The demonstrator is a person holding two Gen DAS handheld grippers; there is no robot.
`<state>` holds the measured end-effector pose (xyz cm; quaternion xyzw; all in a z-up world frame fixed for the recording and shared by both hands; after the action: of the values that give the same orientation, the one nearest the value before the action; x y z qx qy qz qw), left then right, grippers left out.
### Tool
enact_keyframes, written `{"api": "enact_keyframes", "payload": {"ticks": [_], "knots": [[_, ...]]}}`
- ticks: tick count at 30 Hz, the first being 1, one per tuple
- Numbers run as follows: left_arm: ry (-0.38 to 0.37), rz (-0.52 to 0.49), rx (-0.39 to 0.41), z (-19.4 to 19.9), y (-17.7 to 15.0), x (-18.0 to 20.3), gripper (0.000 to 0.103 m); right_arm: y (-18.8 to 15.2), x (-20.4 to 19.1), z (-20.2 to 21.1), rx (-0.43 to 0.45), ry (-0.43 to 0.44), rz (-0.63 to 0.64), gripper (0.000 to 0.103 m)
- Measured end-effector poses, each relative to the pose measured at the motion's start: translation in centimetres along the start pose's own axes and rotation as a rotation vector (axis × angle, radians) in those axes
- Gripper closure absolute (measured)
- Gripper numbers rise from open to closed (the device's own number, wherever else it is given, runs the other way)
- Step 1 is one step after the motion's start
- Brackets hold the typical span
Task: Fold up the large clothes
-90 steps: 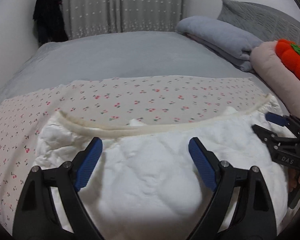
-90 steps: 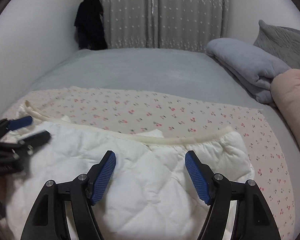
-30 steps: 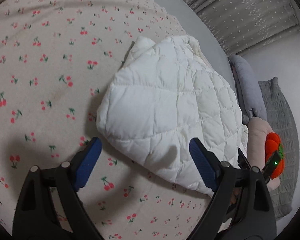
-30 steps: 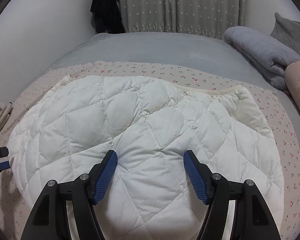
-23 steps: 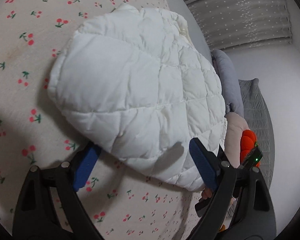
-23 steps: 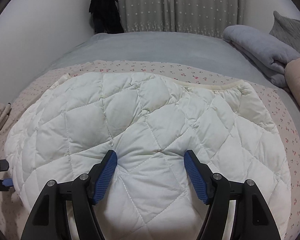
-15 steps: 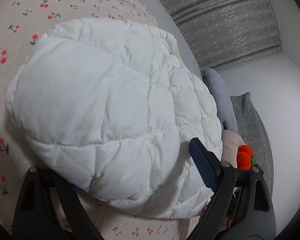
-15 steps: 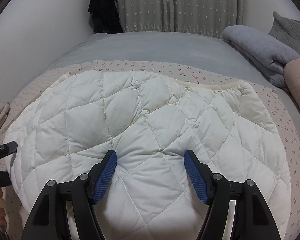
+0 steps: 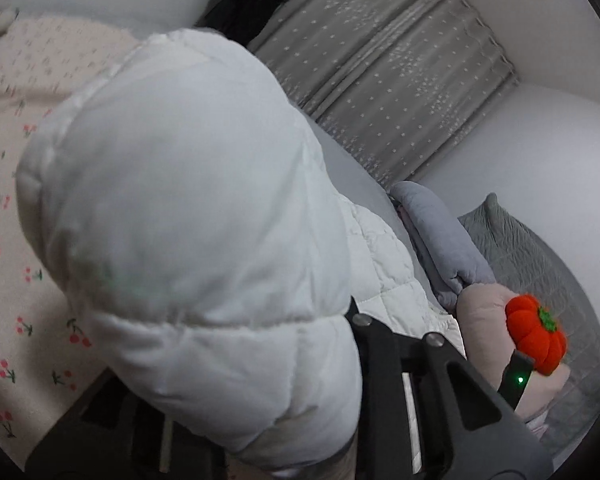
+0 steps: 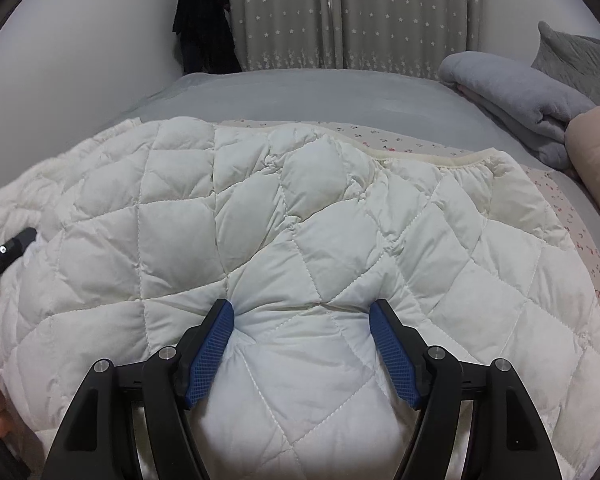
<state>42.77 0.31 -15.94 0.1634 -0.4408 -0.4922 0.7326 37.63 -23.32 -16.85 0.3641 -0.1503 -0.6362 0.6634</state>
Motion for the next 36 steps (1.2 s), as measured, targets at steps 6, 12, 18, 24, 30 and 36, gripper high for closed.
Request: {"api": "enact_keyframes", "payload": {"ticks": [6,12,18,24,30,36], "knots": [[-0.055,-0.233,0.117,2.8,1.8,6.7,0.08,-0.2,0.7,0.0,0.01,0.044,-0.062,0.03],[-0.035,-0.303,0.133,2.7,3.2,9.7,0.08,0.5,1.7,1.3,0.034,0.123,-0.149,0.032],[-0.003,-0.235,0.085,1.5,3.1,6.7,0.08,3.1,1.3,7.0,0.197,0.321,-0.275,0.063],[-0.009,-0.169,0.064,1.8,2.6,5.0,0.08,5.8,-3.3,3.9,0.101,0.39,-0.223,0.088],[-0.063,-0.239,0.081,2.5,2.1,5.2,0.082,4.9,-3.5,-4.6,-0.064,0.387,-0.309,0.097],[-0.113,-0.425,0.108,3.2,0.6,10.0,0.082,4.5,-3.5,-7.4,-0.085,0.345,-0.315,0.101]]}}
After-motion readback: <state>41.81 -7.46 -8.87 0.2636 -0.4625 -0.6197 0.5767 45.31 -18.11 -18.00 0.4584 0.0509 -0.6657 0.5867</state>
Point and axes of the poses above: each gripper's, at about its wrist camera, not at the fingertips, and z roughly against the way its jaws point, x to its right, y to its top, the point moved 8 cm from there along -z, roughly the way its jaws point, and after that the axes turned 15 degrees about y, right-handed, at the moved point
